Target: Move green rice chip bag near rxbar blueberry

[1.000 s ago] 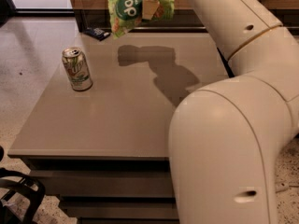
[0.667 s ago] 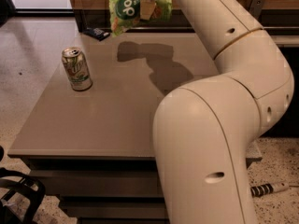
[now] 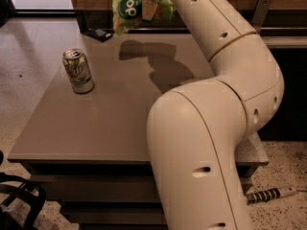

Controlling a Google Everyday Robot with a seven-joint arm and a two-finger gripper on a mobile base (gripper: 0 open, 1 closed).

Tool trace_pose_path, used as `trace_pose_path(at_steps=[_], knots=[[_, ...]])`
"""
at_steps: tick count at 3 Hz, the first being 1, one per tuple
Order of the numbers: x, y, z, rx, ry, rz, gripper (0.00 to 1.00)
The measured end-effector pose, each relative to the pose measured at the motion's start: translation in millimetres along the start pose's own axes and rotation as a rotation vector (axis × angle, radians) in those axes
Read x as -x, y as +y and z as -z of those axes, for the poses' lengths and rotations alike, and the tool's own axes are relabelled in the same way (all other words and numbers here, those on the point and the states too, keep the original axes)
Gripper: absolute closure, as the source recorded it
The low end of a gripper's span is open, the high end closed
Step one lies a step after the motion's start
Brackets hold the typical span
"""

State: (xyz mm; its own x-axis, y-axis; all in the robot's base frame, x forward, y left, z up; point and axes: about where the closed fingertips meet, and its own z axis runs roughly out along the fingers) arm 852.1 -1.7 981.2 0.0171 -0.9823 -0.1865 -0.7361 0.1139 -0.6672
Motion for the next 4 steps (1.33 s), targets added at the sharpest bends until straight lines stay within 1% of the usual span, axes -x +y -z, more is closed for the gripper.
trace_pose_path(at_steps=[1,2,3,4], knots=[[3,7,-16,0.017,0.027,0.015,1.0],[3,13,-43,0.029,0.063,0.028,1.0],[3,17,-69,0.035,0.078,0.023,1.0],[4,16,-83,0.022,0.086,0.015,1.0]])
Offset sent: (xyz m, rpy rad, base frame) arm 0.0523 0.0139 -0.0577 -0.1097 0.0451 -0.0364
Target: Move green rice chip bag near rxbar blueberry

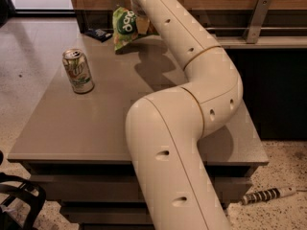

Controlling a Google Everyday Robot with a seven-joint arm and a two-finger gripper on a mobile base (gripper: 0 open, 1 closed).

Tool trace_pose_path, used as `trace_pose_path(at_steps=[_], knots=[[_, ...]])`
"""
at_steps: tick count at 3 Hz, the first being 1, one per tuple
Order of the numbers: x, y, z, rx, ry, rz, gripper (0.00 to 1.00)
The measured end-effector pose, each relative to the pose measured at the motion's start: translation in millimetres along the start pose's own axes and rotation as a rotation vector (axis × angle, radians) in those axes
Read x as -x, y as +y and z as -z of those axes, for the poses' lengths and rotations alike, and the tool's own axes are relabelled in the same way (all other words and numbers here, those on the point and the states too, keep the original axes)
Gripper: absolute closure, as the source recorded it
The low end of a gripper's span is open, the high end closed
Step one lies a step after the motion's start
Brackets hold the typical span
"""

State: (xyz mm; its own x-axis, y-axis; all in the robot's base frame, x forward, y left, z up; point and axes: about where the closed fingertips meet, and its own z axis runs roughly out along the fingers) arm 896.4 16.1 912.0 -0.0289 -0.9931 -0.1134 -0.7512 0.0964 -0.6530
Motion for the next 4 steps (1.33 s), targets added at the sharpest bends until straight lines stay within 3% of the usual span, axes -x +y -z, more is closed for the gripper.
trace_pose_path(at_steps=[1,4], knots=[[0,2,-3,0.005,0.001,0.002,0.82],[1,8,-13,0.019,0.006,0.006,0.12]])
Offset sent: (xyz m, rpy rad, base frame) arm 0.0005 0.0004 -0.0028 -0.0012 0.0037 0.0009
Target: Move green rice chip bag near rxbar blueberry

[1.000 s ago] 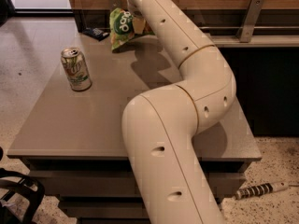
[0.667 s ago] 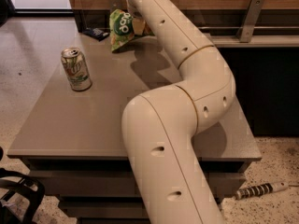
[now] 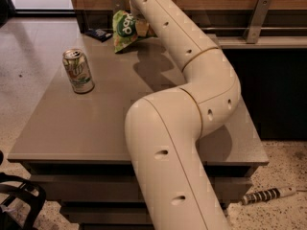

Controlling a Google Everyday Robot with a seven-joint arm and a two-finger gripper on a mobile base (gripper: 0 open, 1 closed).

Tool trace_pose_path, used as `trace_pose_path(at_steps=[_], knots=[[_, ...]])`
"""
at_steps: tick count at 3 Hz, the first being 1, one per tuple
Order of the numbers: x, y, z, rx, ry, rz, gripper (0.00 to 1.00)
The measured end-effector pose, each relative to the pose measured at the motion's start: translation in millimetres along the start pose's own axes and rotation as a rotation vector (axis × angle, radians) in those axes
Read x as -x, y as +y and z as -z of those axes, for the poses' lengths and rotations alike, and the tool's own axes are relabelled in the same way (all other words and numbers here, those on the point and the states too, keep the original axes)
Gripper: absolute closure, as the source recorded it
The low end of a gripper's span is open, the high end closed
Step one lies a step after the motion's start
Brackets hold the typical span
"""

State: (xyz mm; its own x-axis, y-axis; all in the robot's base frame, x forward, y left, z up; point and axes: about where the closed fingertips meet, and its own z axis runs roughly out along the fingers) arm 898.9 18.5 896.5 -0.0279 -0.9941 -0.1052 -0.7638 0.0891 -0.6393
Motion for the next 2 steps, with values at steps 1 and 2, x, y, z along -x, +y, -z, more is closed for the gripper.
trace_pose_path(at_steps=[1,2], knots=[[0.1,1.8,-2.9,0.004,0.001,0.001,0.0],[0.1,1.8,-3.0,0.004,0.001,0.001,0.0]])
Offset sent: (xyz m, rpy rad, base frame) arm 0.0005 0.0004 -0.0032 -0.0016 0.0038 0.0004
